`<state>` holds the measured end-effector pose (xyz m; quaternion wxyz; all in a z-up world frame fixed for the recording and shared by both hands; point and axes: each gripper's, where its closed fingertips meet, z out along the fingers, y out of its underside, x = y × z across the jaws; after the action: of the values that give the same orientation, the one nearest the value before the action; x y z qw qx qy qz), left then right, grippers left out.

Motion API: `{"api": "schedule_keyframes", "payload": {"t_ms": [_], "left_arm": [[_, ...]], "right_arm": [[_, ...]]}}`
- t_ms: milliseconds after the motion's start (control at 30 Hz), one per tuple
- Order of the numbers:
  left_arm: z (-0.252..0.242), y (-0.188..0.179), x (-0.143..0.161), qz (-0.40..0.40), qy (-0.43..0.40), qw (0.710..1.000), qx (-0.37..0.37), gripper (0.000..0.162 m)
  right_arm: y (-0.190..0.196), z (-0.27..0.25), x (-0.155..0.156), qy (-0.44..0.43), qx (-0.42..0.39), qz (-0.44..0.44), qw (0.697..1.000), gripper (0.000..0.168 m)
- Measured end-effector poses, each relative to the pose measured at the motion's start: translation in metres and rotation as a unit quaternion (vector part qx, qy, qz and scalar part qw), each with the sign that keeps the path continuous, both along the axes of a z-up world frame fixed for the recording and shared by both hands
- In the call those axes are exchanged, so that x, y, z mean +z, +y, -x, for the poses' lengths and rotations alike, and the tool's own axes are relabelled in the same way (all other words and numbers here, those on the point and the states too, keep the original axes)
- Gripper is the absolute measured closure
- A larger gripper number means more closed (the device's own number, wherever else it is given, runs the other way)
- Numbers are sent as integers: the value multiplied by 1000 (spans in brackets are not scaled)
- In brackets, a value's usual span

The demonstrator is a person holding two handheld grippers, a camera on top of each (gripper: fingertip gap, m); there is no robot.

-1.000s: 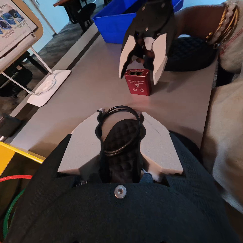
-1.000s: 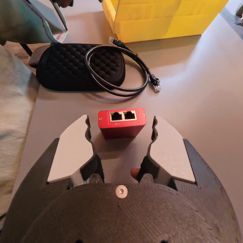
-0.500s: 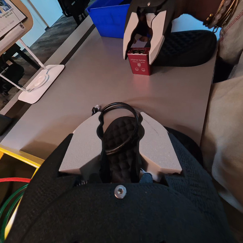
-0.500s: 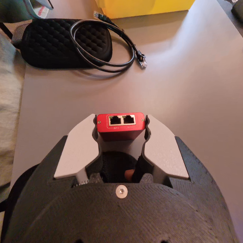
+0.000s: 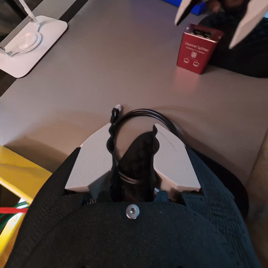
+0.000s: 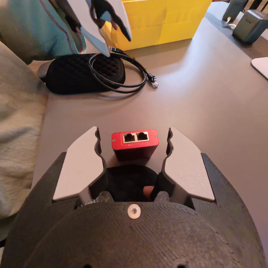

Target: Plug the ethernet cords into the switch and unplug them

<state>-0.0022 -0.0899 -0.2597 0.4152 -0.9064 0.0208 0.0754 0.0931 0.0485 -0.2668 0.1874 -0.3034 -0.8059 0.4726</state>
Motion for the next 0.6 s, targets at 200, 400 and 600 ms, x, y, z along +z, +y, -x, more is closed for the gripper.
{"api": "schedule_keyframes", "payload": {"t_ms": [200,400,600], "left_arm": [[46,27,-28,56,-41,995,77,112],[46,27,-50,135,-67,985,82,112],[46,12,-68,180,-81,976,86,136]], "right_arm": [[-5,-8,8,28,2,-5,1000,82],[-6,-12,9,42,4,-23,999,85],[-8,-10,16,63,10,-23,998,89]]}}
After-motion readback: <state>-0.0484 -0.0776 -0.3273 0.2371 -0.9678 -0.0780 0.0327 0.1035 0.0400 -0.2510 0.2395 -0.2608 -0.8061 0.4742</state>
